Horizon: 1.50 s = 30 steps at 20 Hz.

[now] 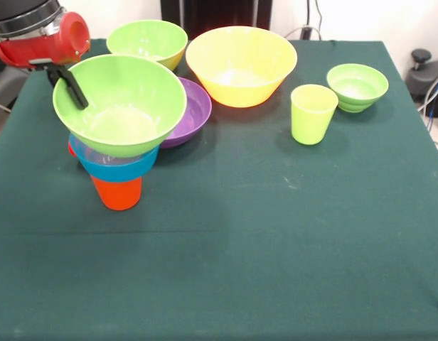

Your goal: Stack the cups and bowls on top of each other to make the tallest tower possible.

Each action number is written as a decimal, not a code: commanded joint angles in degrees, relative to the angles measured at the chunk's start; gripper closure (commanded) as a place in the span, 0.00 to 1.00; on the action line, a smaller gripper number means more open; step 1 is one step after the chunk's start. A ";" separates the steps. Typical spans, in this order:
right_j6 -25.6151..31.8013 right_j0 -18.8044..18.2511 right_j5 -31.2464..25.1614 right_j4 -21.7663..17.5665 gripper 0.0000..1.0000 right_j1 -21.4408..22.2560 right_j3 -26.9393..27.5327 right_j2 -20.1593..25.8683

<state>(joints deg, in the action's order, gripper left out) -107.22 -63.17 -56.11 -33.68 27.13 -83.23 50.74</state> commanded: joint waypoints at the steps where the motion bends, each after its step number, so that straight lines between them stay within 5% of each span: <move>1: 12.18 2.87 -1.69 -1.48 1.00 -1.79 -0.06 -2.10; 30: 14.81 2.56 -6.17 -0.93 1.00 -1.05 3.94 -2.10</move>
<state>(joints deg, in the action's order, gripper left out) -107.22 -63.12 -57.11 -33.68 27.09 -81.76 50.65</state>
